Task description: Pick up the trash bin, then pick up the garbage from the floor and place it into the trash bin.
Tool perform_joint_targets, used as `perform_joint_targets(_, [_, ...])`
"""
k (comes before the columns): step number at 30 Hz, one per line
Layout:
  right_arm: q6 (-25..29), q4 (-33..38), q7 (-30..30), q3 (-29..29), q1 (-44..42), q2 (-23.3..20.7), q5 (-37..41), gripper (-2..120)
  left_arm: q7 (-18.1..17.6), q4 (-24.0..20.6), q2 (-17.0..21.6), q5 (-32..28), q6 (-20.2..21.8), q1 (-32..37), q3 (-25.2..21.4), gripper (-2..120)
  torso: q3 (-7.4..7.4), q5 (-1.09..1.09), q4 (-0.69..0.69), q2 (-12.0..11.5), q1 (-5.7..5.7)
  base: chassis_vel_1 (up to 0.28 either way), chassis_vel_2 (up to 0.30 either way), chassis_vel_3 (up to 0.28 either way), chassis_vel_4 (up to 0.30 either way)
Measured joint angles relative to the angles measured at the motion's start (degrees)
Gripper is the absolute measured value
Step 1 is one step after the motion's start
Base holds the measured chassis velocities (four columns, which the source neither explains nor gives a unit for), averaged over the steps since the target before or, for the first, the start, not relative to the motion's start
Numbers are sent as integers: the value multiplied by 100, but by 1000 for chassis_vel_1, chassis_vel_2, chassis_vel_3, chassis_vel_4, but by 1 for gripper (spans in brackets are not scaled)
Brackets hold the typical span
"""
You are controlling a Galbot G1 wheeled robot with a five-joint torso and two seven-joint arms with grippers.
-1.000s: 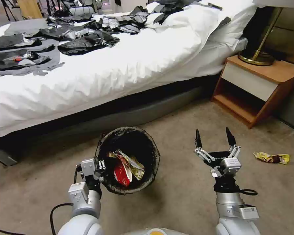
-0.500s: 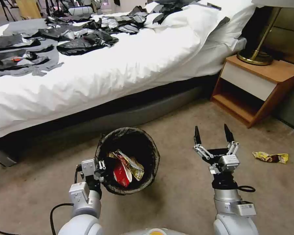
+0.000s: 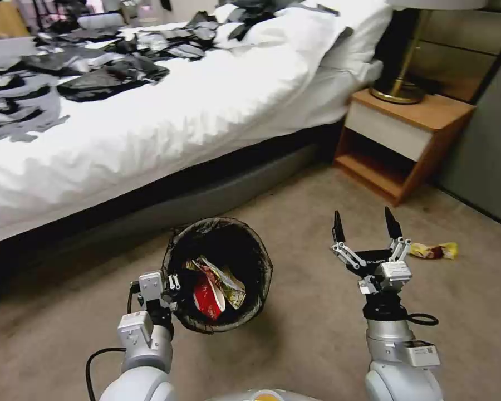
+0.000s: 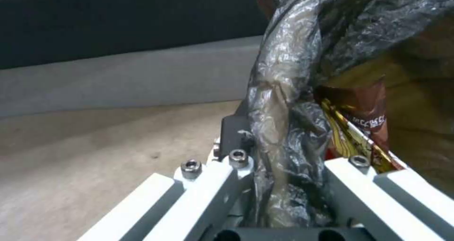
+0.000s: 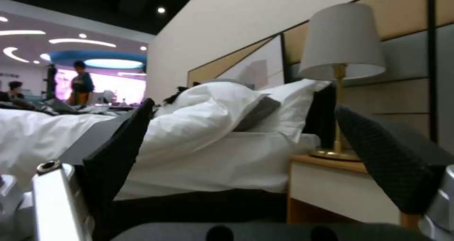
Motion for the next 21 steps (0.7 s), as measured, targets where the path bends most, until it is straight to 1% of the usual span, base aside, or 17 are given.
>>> perform_joint_targets(21, [15, -23, 39, -20, 101, 37, -23, 95, -26, -13, 5, -24, 38, -35, 8, 0, 1, 0, 1, 0, -1, -118, -120, -118, -121])
